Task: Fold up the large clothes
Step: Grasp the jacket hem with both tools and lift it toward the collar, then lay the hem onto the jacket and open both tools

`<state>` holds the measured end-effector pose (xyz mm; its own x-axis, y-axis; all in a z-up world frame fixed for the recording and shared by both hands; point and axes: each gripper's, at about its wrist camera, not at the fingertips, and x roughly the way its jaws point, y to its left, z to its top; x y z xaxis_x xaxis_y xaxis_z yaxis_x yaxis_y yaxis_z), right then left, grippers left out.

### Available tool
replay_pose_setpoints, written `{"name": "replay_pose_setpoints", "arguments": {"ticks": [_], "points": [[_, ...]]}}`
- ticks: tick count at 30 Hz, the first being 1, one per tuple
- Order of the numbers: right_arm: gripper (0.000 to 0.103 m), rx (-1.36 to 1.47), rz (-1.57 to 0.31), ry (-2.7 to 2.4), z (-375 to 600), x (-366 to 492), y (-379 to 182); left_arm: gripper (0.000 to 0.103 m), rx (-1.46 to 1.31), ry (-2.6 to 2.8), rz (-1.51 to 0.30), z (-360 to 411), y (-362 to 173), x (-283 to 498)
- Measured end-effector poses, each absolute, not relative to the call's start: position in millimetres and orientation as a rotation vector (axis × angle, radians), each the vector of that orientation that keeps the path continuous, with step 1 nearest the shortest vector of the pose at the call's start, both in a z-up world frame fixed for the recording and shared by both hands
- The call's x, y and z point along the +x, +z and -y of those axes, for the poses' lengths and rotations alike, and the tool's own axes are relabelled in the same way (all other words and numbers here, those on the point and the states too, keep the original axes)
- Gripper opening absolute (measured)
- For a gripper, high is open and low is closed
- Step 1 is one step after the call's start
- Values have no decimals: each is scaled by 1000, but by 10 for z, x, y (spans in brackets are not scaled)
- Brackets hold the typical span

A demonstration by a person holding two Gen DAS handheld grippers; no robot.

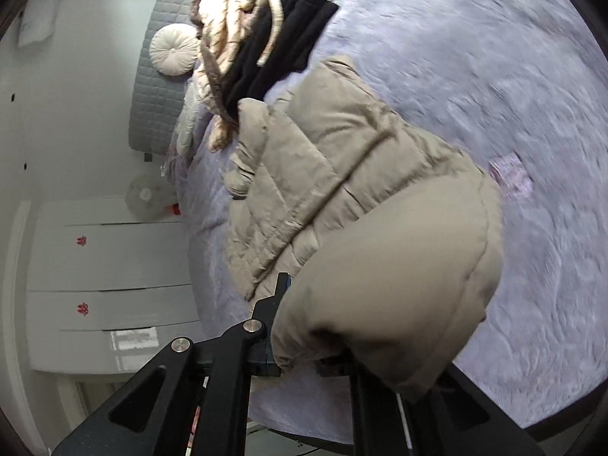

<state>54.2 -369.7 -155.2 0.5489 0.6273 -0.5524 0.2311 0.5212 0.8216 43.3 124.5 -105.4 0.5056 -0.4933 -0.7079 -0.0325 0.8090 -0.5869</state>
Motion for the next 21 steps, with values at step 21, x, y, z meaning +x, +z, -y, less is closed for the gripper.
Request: {"name": "replay_pose_setpoints", "arguments": {"ticks": [21], "points": [[11,875,-1098,158,3461,3100,-2331,16,-300,-168,-1166,-759,-1877,2858]]}}
